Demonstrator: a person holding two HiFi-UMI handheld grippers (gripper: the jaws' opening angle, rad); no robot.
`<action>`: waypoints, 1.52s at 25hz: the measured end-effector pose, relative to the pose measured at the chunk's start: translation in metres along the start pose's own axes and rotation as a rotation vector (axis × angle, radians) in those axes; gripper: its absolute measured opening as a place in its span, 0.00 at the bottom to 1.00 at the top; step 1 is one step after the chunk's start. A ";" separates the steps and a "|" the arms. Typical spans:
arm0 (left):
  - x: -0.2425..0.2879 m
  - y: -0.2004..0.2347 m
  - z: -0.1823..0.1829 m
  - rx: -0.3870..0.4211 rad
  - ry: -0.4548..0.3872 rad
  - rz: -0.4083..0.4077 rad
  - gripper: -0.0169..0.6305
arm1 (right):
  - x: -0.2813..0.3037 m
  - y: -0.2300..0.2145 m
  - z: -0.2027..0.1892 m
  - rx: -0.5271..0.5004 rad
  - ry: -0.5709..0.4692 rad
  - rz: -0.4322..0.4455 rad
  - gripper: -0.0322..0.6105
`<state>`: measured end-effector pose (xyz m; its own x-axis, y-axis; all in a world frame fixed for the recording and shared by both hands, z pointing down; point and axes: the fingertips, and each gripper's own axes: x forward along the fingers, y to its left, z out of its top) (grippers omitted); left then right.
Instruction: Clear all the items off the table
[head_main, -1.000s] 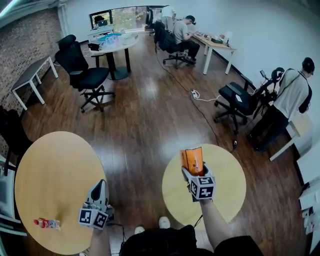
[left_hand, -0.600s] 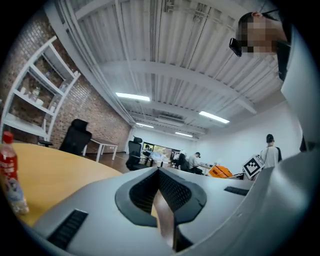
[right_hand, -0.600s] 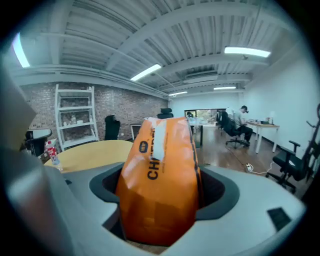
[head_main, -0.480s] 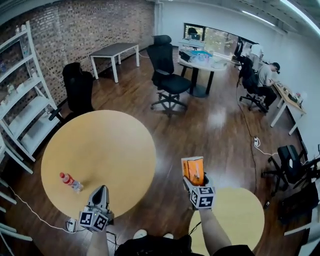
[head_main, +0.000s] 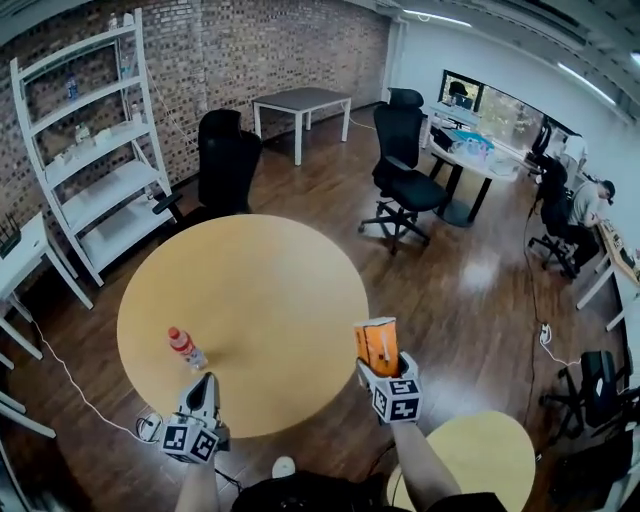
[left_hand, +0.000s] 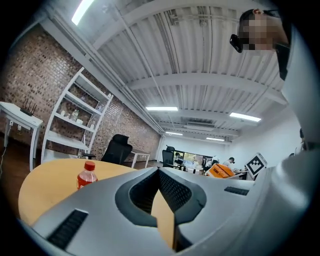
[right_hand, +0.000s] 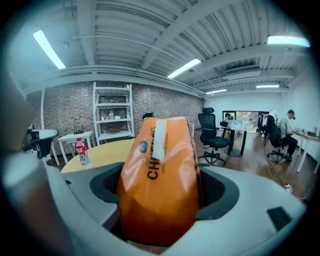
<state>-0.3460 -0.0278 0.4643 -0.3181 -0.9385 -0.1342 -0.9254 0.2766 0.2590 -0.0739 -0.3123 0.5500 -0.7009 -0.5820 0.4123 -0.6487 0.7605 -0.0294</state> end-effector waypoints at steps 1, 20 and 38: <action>0.002 0.003 -0.001 -0.005 -0.006 -0.006 0.01 | 0.003 0.004 0.002 -0.013 0.004 0.000 0.69; 0.033 0.051 -0.022 0.010 0.030 0.047 0.01 | 0.107 0.052 0.005 -0.099 0.135 0.098 0.69; 0.053 0.073 -0.097 -0.092 0.207 0.267 0.01 | 0.211 0.044 -0.072 -0.156 0.386 0.198 0.69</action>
<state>-0.4105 -0.0768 0.5689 -0.4890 -0.8603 0.1444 -0.7900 0.5069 0.3448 -0.2292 -0.3809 0.7011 -0.6258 -0.2942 0.7224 -0.4404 0.8977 -0.0159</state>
